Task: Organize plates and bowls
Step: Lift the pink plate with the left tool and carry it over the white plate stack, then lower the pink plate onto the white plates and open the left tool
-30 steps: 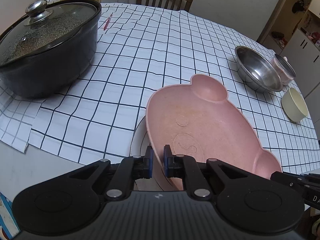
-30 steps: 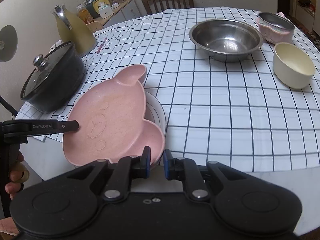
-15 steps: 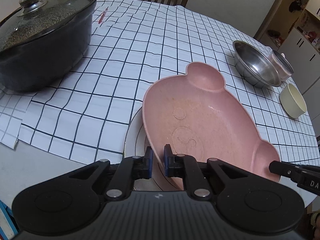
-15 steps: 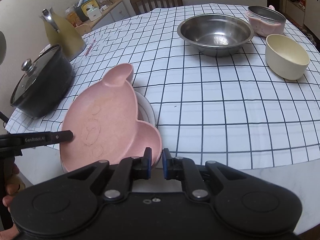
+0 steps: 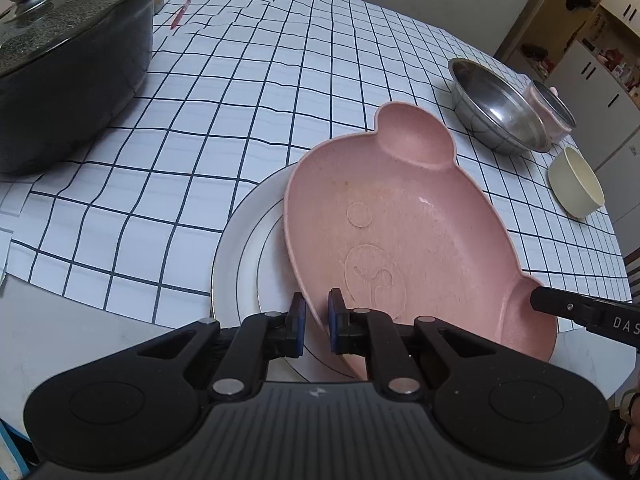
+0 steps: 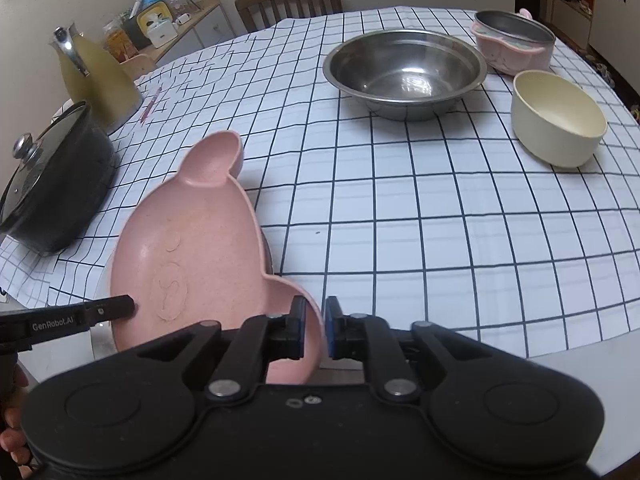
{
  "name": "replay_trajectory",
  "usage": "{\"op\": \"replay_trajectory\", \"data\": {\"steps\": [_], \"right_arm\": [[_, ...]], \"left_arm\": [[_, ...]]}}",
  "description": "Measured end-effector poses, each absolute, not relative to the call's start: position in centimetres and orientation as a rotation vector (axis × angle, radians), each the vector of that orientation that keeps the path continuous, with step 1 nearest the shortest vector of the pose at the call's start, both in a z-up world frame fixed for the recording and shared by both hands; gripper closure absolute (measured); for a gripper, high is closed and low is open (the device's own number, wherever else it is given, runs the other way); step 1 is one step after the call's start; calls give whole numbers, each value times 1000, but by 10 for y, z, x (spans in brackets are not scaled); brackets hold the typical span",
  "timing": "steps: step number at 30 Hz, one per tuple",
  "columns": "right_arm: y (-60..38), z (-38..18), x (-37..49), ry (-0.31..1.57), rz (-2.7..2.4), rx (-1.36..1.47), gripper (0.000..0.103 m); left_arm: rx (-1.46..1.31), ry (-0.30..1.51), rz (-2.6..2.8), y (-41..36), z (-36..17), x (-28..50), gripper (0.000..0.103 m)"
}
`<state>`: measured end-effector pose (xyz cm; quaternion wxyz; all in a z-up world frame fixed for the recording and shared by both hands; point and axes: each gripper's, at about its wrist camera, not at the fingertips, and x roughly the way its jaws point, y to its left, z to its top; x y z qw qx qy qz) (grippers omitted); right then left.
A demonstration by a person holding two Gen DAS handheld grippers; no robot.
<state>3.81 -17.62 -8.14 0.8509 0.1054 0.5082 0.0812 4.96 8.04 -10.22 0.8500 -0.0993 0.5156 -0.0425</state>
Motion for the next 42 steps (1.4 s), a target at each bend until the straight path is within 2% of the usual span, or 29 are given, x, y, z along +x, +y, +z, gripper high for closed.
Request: {"op": "replay_trajectory", "data": {"steps": [9, 33, 36, 42], "right_arm": [[-175, -69, 31, 1039, 160, 216, 76], [-133, -38, 0, 959, 197, 174, 57], [-126, -30, -8, 937, 199, 172, 53], [-118, -14, -19, 893, 198, 182, 44]], "left_arm": [[-195, 1084, -91, 82, -103, 49, 93], [-89, 981, -157, 88, -58, 13, 91], [-78, 956, -176, 89, -48, 7, 85], [-45, 873, -203, 89, -23, -5, 54]]}}
